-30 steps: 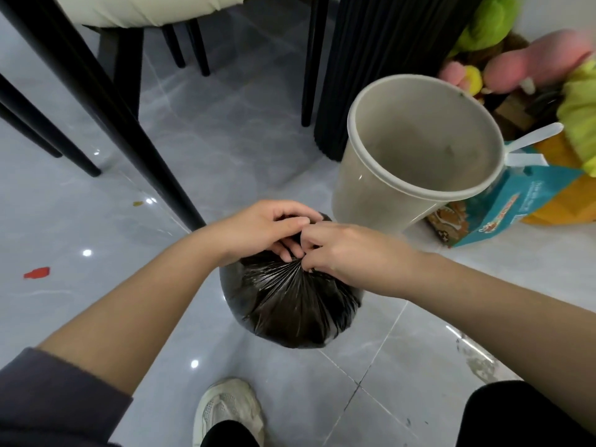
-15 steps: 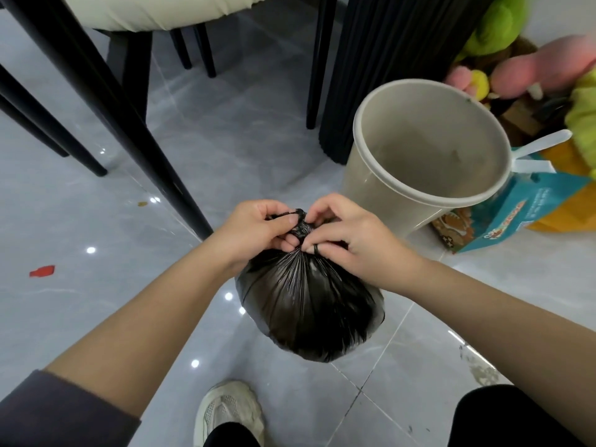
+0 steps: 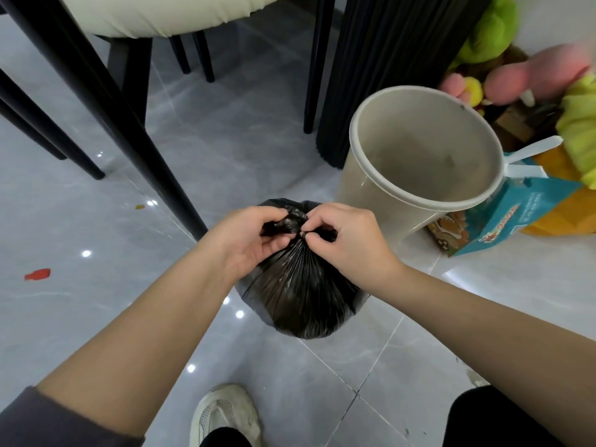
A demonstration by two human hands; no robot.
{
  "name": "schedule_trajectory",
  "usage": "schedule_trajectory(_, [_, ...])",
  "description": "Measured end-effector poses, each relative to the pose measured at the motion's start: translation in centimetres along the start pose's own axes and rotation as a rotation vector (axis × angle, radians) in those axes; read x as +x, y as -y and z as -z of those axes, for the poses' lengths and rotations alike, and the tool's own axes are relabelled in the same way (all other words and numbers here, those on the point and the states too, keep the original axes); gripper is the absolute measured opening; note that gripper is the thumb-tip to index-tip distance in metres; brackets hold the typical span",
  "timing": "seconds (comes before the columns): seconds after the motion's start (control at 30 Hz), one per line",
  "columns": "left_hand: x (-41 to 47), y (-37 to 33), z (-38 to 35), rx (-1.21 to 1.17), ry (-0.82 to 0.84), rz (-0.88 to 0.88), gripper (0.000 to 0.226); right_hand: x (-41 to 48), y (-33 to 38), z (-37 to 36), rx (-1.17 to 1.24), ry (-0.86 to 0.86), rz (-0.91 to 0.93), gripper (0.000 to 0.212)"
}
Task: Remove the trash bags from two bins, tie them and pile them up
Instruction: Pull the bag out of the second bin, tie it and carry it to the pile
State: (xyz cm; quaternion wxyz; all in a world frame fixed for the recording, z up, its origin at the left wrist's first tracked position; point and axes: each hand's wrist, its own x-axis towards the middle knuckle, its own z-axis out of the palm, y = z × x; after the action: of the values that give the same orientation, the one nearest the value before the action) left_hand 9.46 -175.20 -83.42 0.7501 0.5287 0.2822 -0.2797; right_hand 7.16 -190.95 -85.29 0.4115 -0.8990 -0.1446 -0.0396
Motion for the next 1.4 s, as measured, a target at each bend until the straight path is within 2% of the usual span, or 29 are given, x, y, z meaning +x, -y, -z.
schedule_trajectory(0.1, [-0.4,-0.5,0.2,-0.088,-0.007,0.027,0.012,0.4,0.2,0.1,0.023,-0.024,-0.052,0.018])
schedule_trajectory(0.2, [-0.8,-0.6,0.3,-0.121,0.028,0.003,0.013,0.8,0.3,0.0,0.021,-0.086,-0.029,0.023])
schedule_trajectory(0.23, [-1.0,-0.6,0.3,-0.067,0.033,-0.054,0.011,1.0,0.3,0.0,0.027,-0.106,-0.034,0.021])
schedule_trajectory(0.3, [-1.2,-0.2,0.5,0.184,0.025,-0.277,0.007,1.2,0.2,0.1,0.057,-0.124,-0.069,0.019])
schedule_trajectory(0.37, [-1.2,0.3,0.9,0.484,0.045,-0.512,0.024,1.4,0.1,0.4,0.078,-0.114,-0.1,0.018])
schedule_trajectory(0.43, [-1.1,0.6,0.9,0.605,0.074,-0.608,0.03,1.4,0.2,0.5,0.105,-0.075,-0.131,0.017])
schedule_trajectory(0.53, [-0.8,0.4,0.7,0.551,-0.025,-0.572,0.011,1.4,0.6,0.1,0.19,-0.023,-0.204,0.015])
schedule_trajectory(0.63, [-0.5,0.4,0.1,0.465,-0.088,-0.549,0.012,1.4,0.9,-0.1,0.283,-0.046,-0.28,0.016])
schedule_trajectory(0.77, [-1.7,1.7,0.1,0.691,-0.417,-0.944,0.035,1.4,1.1,-0.1,0.353,-0.084,-0.363,0.016])
schedule_trajectory(0.83, [-2.4,2.7,0.4,0.748,-0.45,-1.108,0.026,1.5,1.4,0.1,0.385,-0.114,-0.379,0.016])
schedule_trajectory(0.93, [-2.2,3.8,0.3,0.883,-0.386,-1.078,0.01,1.4,1.6,0.1,0.38,-0.141,-0.407,0.016])
schedule_trajectory(1.03, [-1.7,3.9,-0.2,0.944,-0.372,-1.006,0.014,1.1,1.7,-0.2,0.402,-0.151,-0.474,0.018])
schedule_trajectory(1.17, [-1.4,3.9,-0.5,0.99,-0.438,-0.987,0.01,0.9,2.3,0.0,0.491,-0.16,-0.535,0.014])
schedule_trajectory(1.4, [-1.2,2.9,-0.4,0.767,-0.404,-0.893,0.006,0.9,2.7,-0.3,0.557,-0.104,-0.516,0.004])
